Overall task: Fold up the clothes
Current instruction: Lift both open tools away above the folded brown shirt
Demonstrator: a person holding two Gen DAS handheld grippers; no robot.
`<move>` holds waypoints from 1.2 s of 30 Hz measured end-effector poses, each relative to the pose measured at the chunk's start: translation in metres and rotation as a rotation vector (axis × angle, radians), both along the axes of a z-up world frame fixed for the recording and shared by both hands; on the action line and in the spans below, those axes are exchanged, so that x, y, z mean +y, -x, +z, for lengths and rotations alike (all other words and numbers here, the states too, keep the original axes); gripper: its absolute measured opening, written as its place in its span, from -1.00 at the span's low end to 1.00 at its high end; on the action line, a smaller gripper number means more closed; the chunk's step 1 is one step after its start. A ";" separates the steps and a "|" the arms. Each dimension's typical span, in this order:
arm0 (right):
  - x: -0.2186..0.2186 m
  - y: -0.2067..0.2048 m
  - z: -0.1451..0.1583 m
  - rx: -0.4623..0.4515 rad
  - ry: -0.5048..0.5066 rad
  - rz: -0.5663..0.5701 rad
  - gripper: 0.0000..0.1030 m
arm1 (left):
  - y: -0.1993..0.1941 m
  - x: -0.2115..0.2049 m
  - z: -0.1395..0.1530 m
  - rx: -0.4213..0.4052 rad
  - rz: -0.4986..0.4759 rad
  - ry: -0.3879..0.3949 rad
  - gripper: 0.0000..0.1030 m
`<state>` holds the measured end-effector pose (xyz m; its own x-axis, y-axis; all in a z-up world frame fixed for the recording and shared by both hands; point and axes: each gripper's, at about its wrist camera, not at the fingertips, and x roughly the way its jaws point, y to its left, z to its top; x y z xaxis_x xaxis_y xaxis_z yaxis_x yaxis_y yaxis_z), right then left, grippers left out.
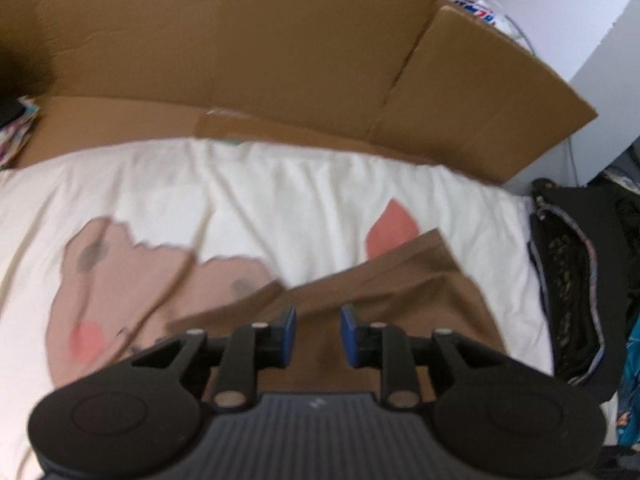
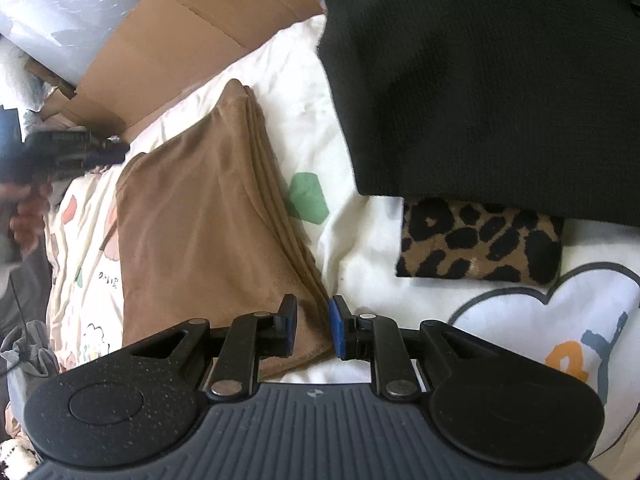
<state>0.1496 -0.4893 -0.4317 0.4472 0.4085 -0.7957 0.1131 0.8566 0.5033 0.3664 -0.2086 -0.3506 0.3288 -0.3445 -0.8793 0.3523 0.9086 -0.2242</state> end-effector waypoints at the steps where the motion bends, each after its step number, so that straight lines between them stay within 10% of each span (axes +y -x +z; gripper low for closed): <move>1: 0.003 -0.002 0.002 -0.003 0.000 0.004 -0.58 | 0.002 0.004 -0.003 0.002 0.010 -0.003 -0.48; 14: 0.020 -0.007 -0.005 0.021 0.095 0.054 -0.46 | -0.024 0.013 -0.046 -0.012 0.080 -0.052 -0.38; 36: 0.040 -0.057 0.018 -0.120 0.116 0.128 -0.46 | 0.026 0.073 -0.021 -0.027 0.117 -0.032 -0.12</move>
